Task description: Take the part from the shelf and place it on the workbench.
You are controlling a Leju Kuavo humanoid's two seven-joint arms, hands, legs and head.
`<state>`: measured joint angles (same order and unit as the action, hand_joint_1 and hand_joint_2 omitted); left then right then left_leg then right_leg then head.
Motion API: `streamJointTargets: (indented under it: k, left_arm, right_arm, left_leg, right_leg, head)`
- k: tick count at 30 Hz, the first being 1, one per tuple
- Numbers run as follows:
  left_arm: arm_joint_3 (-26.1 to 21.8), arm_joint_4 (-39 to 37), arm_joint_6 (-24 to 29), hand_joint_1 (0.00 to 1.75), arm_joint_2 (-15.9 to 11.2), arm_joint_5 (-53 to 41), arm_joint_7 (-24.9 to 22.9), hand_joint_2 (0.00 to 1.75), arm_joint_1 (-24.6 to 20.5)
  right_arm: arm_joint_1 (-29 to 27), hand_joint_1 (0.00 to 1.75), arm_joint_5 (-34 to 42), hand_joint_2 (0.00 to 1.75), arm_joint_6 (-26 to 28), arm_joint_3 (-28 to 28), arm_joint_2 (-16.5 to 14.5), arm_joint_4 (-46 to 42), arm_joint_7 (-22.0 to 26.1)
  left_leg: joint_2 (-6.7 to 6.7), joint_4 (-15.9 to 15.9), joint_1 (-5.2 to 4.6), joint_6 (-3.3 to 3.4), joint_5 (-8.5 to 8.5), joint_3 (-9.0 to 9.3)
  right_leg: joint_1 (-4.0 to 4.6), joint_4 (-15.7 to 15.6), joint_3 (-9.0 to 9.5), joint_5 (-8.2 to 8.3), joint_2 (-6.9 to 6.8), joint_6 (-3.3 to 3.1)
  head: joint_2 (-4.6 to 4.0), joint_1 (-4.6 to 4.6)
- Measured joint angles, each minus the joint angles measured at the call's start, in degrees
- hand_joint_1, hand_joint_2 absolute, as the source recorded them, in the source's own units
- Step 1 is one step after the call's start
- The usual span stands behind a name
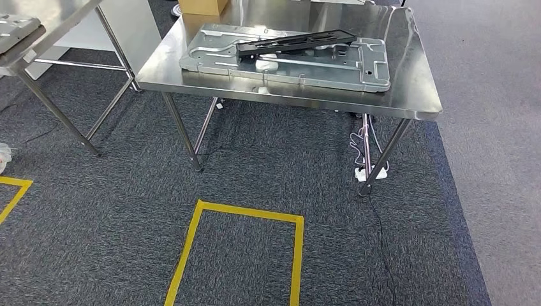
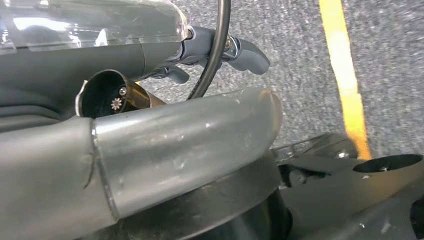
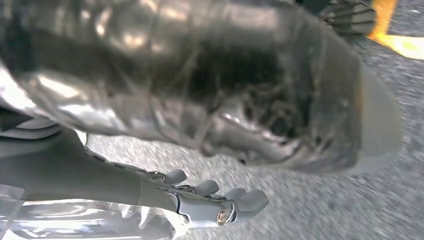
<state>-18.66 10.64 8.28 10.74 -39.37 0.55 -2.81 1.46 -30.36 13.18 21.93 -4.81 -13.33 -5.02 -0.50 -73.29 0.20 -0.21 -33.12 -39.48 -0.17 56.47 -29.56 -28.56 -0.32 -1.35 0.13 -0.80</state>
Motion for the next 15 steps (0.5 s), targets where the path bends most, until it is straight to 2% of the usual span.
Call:
streamJointTargets:
  k: [1,3,4,5,8,9,10,12,13,14,15]
  left_arm:
    - [-0.1,0.0,0.0,0.0,0.0,-0.1,-0.1,0.0,0.0]
    - [-0.2,0.0,0.0,0.0,-0.1,-0.1,-0.2,0.0,0.0]
    - [-0.3,0.0,0.0,0.0,-0.2,-0.2,-0.2,0.0,0.1]
    - [-0.3,0.0,0.0,0.0,-0.2,-0.2,-0.2,0.0,0.1]
    - [-0.3,0.0,0.0,0.0,-0.3,-0.3,-0.2,0.0,0.2]
    - [-0.4,0.0,0.0,0.0,-0.3,-0.3,-0.2,0.0,0.2]
    - [-0.4,0.0,0.0,0.0,-0.3,-0.3,-0.1,0.0,0.1]
    - [-0.4,0.0,0.0,0.0,-0.3,-0.3,0.0,0.0,0.2]
    - [-0.4,0.0,0.0,0.0,-0.3,-0.3,0.0,0.0,0.3]
    - [-0.4,0.0,0.0,0.0,-0.3,-0.4,0.0,0.0,0.3]
    - [-0.4,0.0,0.1,0.0,-0.3,-0.4,0.0,0.0,0.4]
  right_arm:
    - [0.0,0.0,0.1,0.0,0.0,0.3,-0.2,0.3,-0.1]
    - [0.1,0.0,0.1,0.0,0.0,0.7,-0.6,0.6,-0.2]
    - [0.1,0.0,0.1,0.0,0.0,0.9,-0.9,0.7,-0.2]
    - [0.2,0.0,0.1,0.0,0.0,1.0,-1.0,0.8,-0.2]
    - [0.3,0.0,0.1,0.0,0.0,1.4,-1.3,1.1,-0.2]
    - [0.3,0.0,0.1,0.0,0.0,1.6,-1.3,1.1,-0.2]
    - [0.2,0.0,0.1,0.0,0.0,1.7,-1.3,1.2,-0.2]
    - [0.3,0.0,0.1,0.0,0.0,1.8,-1.3,1.3,-0.2]
    - [0.3,0.0,0.1,0.0,0.0,1.9,-1.3,1.4,-0.1]
    - [0.3,0.0,0.2,0.0,0.0,1.9,-1.3,1.4,-0.1]
    - [0.2,0.0,0.2,0.0,0.0,1.9,-1.3,1.5,0.0]
  left_leg:
    - [0.11,2.6,0.0,0.11,1.25,2.27]
    - [1.25,10.7,-0.03,0.7,3.26,8.0]
    - [1.8,13.6,-0.07,0.99,3.77,9.82]
    - [2.18,15.2,-0.14,1.26,3.8,10.74]
    - [1.45,16.2,-0.03,2.05,4.22,10.72]
    - [1.09,16.6,0.13,2.46,4.58,10.69]
    - [0.68,16.9,0.31,2.85,4.94,10.58]
    - [-0.14,17.1,0.38,3.25,5.34,10.08]
    - [-0.58,17.0,0.37,3.25,5.43,9.79]
    - [-1.0,16.9,0.37,3.2,5.5,9.55]
    - [-1.41,16.8,0.38,3.14,5.54,9.37]
  right_leg:
    - [0.0,0.3,-0.46,0.17,0.25,0.11]
    - [0.02,1.0,-1.16,0.34,0.83,0.35]
    - [0.05,1.3,-1.41,0.45,1.14,0.55]
    - [0.07,1.5,-1.6,0.59,1.43,0.81]
    - [0.14,1.7,-1.99,0.97,2.16,1.89]
    - [0.11,2.4,-2.46,0.35,2.04,2.25]
    - [0.05,4.3,-3.44,-0.99,1.77,2.57]
    - [-0.31,11.2,-6.87,-4.93,1.12,3.2]
    - [-0.48,14.8,-8.56,-6.41,0.98,3.49]
    - [-0.63,17.0,-9.5,-6.89,0.86,3.72]
    - [-0.78,17.0,-9.28,-6.19,0.7,3.9]
  head:
    - [0.0,0.0]
    - [0.0,0.01]
    - [0.0,-0.01]
    - [0.0,0.0]
    - [0.0,-0.02]
    - [0.0,-0.06]
    - [0.0,-0.08]
    - [0.0,-0.13]
    - [0.0,-0.11]
    - [0.0,-0.11]
    - [0.0,-0.11]
